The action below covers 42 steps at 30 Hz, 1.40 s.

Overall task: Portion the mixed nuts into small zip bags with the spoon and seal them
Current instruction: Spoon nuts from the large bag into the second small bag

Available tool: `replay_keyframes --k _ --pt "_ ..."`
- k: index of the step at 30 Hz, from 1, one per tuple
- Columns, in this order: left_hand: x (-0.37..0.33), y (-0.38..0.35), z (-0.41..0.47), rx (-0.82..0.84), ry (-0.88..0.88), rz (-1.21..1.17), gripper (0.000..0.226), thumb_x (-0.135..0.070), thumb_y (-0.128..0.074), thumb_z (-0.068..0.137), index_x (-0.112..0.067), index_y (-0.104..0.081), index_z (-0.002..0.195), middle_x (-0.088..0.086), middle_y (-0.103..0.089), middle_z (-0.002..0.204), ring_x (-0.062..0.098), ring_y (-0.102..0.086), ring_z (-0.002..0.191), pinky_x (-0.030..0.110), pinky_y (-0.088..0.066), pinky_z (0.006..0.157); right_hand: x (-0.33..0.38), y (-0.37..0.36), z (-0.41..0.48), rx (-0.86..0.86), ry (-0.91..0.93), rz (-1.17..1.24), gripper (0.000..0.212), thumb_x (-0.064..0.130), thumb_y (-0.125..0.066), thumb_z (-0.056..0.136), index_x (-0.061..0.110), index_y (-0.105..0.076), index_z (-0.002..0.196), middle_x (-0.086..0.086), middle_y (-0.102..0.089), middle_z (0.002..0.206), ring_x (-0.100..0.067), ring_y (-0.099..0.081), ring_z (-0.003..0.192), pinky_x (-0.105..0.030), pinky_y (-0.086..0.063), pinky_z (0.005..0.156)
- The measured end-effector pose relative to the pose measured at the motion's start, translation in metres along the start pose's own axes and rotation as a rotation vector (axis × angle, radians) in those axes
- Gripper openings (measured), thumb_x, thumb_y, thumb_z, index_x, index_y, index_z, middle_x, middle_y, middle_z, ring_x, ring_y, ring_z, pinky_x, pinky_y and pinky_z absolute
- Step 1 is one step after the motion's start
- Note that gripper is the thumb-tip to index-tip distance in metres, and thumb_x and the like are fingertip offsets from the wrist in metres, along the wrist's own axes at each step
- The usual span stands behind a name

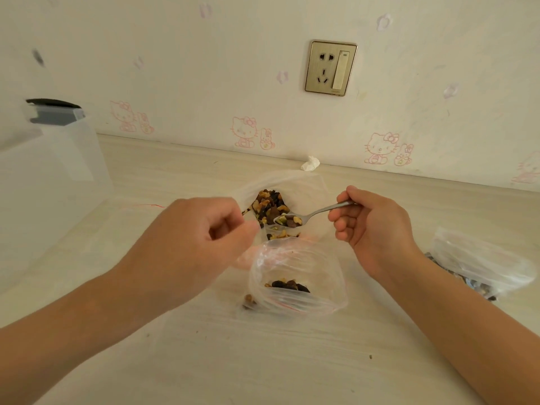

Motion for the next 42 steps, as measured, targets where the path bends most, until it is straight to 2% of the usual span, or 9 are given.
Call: replay_keyframes --k 4,11,19,25,28,32,36,39,42 --pt "-0.003 -0.011 -0.009 0.179 0.108 0.131 0.054 -0.079 -0.050 0.082 -0.028 -0.064 0.076 -0.012 -0.050 0.049 0.003 -0.043 0.043 0.018 -0.035 0.046 0.005 -0.001 -0.004 0.024 0.023 0.006 0.031 0.017 -0.051 0.103 0.007 -0.060 0.075 -0.013 -0.060 0.055 -0.017 -0.047 0.038 -0.022 -0.037 0.036" --pt "0.002 -0.024 -0.005 0.257 0.169 0.103 0.034 -0.041 -0.062 0.089 -0.023 -0.053 0.062 -0.010 -0.043 0.048 0.006 -0.036 0.043 0.019 -0.033 0.047 0.010 -0.007 -0.014 0.081 0.129 -0.032 0.038 0.019 -0.051 0.102 0.011 -0.061 0.066 -0.014 -0.056 0.051 -0.019 -0.039 0.035 -0.021 -0.030 0.036" --pt "0.006 -0.019 -0.002 0.268 0.202 0.038 0.033 -0.035 -0.063 0.090 -0.011 -0.054 0.070 -0.005 -0.045 0.052 0.008 -0.035 0.044 0.021 -0.032 0.045 0.010 -0.013 -0.041 0.386 0.694 -0.339 0.031 0.007 -0.050 0.098 0.003 -0.062 0.070 -0.016 -0.054 0.056 -0.021 -0.052 0.043 -0.022 -0.038 0.043" --pt "0.006 -0.016 0.000 0.254 0.178 0.019 0.036 -0.036 -0.064 0.091 -0.010 -0.053 0.070 -0.006 -0.043 0.051 0.005 -0.034 0.043 0.020 -0.031 0.044 0.017 -0.007 -0.033 0.217 0.677 -0.245 0.035 0.011 -0.049 0.100 0.010 -0.063 0.067 -0.015 -0.056 0.052 -0.024 -0.047 0.038 -0.022 -0.034 0.038" --pt "0.005 -0.015 0.000 0.231 0.138 -0.023 0.050 -0.051 -0.063 0.093 -0.009 -0.052 0.067 -0.007 -0.043 0.050 0.005 -0.034 0.043 0.021 -0.032 0.045 0.018 -0.003 -0.025 0.118 0.631 -0.217 0.037 0.017 -0.050 0.103 0.014 -0.065 0.069 -0.011 -0.060 0.053 -0.023 -0.046 0.038 -0.022 -0.034 0.038" --pt "0.008 -0.006 0.009 -0.055 0.023 -0.155 0.047 -0.058 -0.063 0.090 -0.018 -0.060 0.067 -0.008 -0.050 0.051 0.002 -0.039 0.042 0.013 -0.035 0.045 0.012 -0.002 -0.013 0.051 0.553 -0.282 0.036 0.023 -0.050 0.108 0.013 -0.068 0.078 -0.011 -0.067 0.063 -0.021 -0.051 0.045 -0.026 -0.041 0.041" --pt "0.032 -0.001 0.040 -0.211 0.061 -0.002 0.025 -0.055 -0.068 0.084 -0.036 -0.063 0.099 -0.022 -0.063 0.091 -0.004 -0.057 0.078 0.014 -0.039 0.064 0.002 -0.005 -0.006 0.060 0.516 -0.380 0.031 0.024 -0.050 0.109 0.015 -0.070 0.088 -0.010 -0.073 0.075 -0.023 -0.060 0.056 -0.032 -0.051 0.047" --pt "0.057 -0.011 0.064 -0.015 0.279 0.092 0.076 -0.060 -0.077 0.082 -0.025 -0.050 0.143 -0.014 -0.053 0.133 0.007 -0.054 0.116 0.025 -0.040 0.083 -0.004 -0.006 -0.004 0.091 0.497 -0.471 0.029 0.022 -0.049 0.110 0.016 -0.072 0.094 -0.007 -0.075 0.081 -0.021 -0.064 0.061 -0.031 -0.055 0.054" --pt "0.066 -0.018 0.079 0.163 0.423 0.054 0.097 -0.062 -0.082 0.075 -0.018 -0.044 0.153 -0.009 -0.053 0.130 0.014 -0.055 0.115 0.032 -0.044 0.087 -0.007 -0.005 -0.002 0.062 0.498 -0.550 0.028 0.023 -0.050 0.109 0.017 -0.075 0.097 -0.001 -0.076 0.085 -0.019 -0.065 0.064 -0.027 -0.055 0.058"
Point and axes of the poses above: each hand's wrist, its own z-axis towards the middle knuckle, its own y-axis out of the back of the hand, x = y × z, the point moved 1 cm from there along z, towards the middle knuckle
